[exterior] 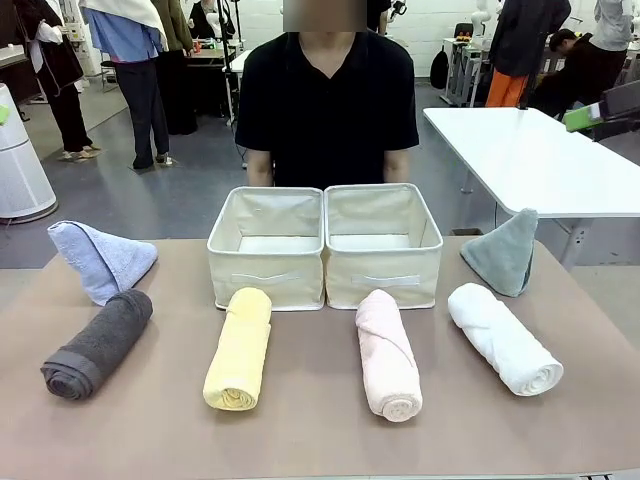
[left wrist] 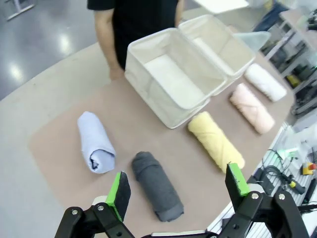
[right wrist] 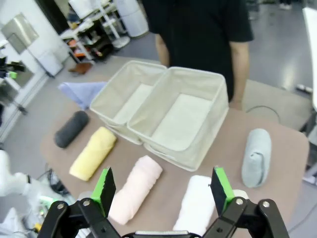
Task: Sort the towels based on their folding style.
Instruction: Pick up one triangle-folded towel and place it in the left Fabric basket.
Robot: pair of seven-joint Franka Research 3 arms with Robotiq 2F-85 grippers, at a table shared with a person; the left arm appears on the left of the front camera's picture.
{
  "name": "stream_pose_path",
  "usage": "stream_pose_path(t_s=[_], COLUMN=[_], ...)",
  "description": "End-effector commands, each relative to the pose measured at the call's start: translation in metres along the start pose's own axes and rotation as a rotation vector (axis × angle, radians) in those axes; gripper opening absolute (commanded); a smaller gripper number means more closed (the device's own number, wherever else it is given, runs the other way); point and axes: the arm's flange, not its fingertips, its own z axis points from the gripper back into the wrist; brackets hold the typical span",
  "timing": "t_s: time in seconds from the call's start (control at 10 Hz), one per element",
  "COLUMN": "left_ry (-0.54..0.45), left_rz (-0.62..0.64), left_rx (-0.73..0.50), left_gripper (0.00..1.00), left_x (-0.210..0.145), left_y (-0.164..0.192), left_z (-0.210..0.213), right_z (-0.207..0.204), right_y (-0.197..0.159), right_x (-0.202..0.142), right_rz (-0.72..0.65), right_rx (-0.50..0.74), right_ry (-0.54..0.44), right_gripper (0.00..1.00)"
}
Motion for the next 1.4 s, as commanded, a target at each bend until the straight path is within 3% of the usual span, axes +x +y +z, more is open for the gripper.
stream_pose_path(t_s=[0.0,0.1,0.3,0.4,0.5,0.6,0.7,0.9,1.1,1.3], left_ry=[-0.065,-0.082,-0.067,-0.056,-0.078,-0.078,-0.061,-0.015,0.001,0.007], left_rz=[0.021,0.057,0.117,0.114,0.106,0.106,0.135,0.092,0.106,0.079], left_rx=[-0.093,-0.118,-0.135,-0.017,-0.121,-0.121,-0.091,-0.263,-0.316,-0.339], left_gripper=[1.0,1.0,1.0,1.0,1.0,1.0,1.0,1.0,1.0,1.0], left_x=[-0.012,-0.024,-0.049,-0.048,-0.044,-0.044,-0.051,-0.061,-0.068,-0.07], left_y=[0.02,0.032,0.049,0.046,0.043,0.043,0.051,0.061,0.077,0.081], left_z=[0.02,0.019,0.018,0.016,0.025,0.025,0.023,0.031,0.039,0.042], right_z=[0.011,0.018,0.03,0.018,0.023,0.023,0.022,0.038,0.05,0.06], right_y=[-0.015,-0.024,-0.03,-0.018,-0.026,-0.026,-0.029,-0.054,-0.074,-0.089], right_x=[-0.013,-0.019,-0.027,-0.026,-0.027,-0.027,-0.028,-0.025,-0.03,-0.031], right_rz=[-0.014,-0.04,-0.019,-0.117,-0.048,-0.048,-0.067,-0.093,-0.108,-0.136], right_rx=[0.148,0.191,0.189,-0.268,0.191,0.191,0.039,0.331,0.566,0.597], right_ry=[-0.057,-0.042,0.111,0.187,0.014,0.014,0.076,0.145,0.214,0.201], right_gripper=[1.0,1.0,1.0,1.0,1.0,1.0,1.0,1.0,1.0,1.0])
